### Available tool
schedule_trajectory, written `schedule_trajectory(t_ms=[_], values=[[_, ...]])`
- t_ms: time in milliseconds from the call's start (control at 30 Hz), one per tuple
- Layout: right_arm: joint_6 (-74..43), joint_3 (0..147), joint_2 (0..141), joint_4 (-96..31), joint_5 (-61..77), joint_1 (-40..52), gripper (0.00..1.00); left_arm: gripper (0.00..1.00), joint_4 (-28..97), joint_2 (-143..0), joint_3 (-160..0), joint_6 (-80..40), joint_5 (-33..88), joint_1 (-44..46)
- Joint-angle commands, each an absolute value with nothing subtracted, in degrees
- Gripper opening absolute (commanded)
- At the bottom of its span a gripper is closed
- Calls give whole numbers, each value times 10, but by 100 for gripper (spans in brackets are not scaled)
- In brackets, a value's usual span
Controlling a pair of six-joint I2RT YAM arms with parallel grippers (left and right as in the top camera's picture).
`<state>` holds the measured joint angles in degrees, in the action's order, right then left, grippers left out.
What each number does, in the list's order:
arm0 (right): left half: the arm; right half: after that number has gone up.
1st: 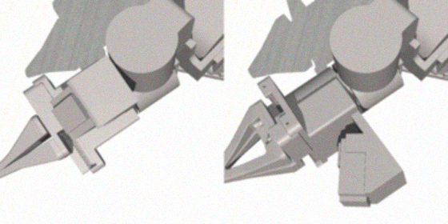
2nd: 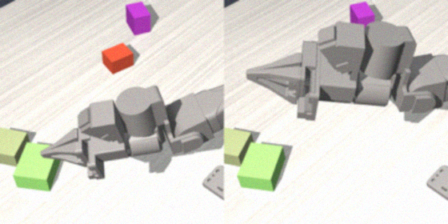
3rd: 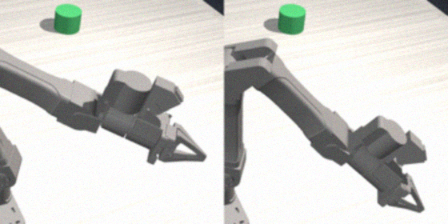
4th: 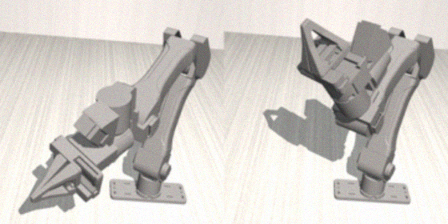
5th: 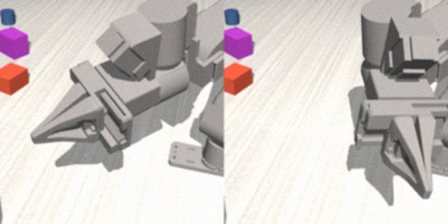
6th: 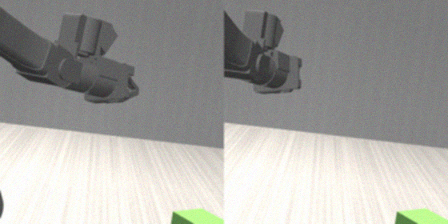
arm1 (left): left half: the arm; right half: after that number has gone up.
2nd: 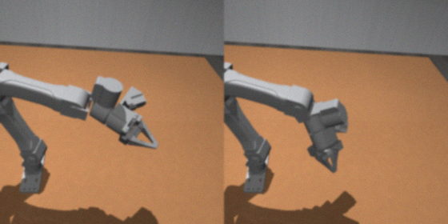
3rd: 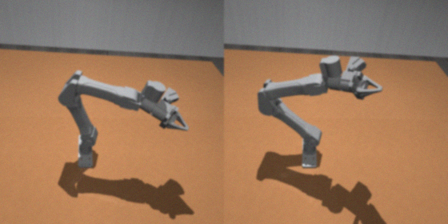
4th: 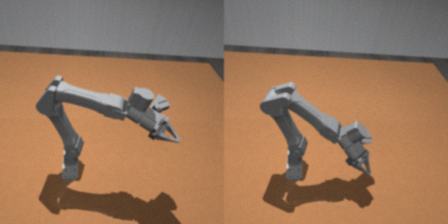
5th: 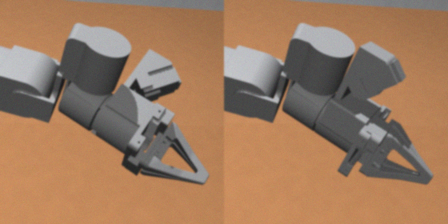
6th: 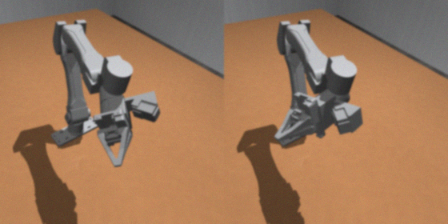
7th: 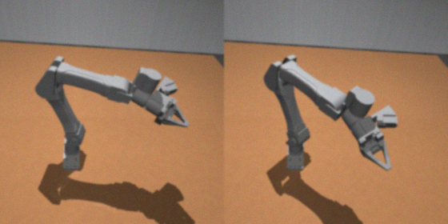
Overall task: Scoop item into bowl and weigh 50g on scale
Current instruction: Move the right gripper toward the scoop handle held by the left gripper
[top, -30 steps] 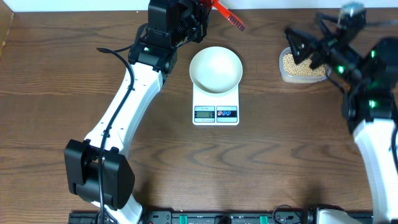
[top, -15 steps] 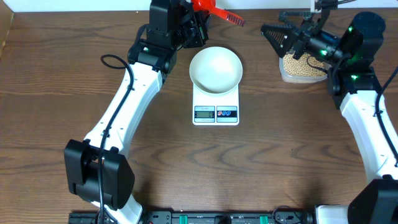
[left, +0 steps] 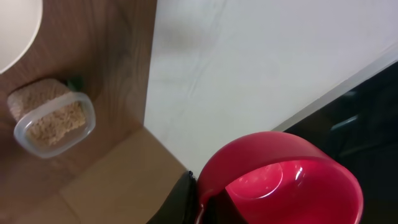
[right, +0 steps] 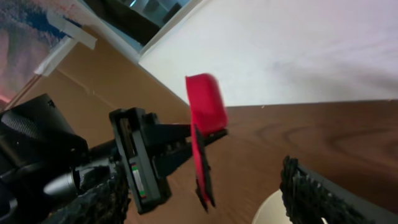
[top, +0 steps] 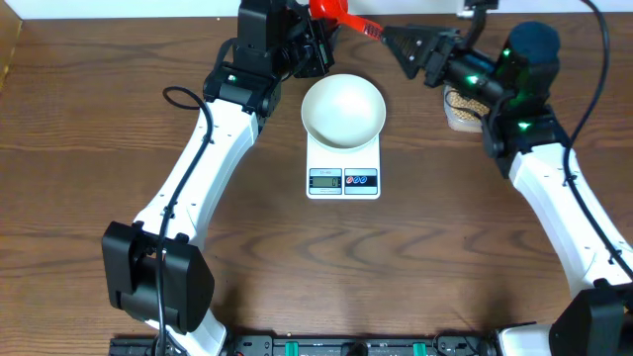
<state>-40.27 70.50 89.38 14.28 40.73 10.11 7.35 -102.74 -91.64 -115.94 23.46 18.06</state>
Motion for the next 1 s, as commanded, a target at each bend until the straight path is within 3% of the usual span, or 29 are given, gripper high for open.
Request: schedule_trajectory(t_ms=[0, 300, 467, 967], values=[[-410, 718, 900, 145, 374, 104, 75, 7, 83, -1019, -929, -1186, 264, 179], [-379, 718, 900, 120, 381, 110, 70, 7, 224, -1019, -929, -1186, 265, 180], [-370, 718, 900, 72, 380, 119, 63, 7, 231, -1019, -929, -1186, 266, 181], [-361, 718, 900, 5, 365, 157, 56, 8, 269, -1019, -929, -1186, 266, 181]])
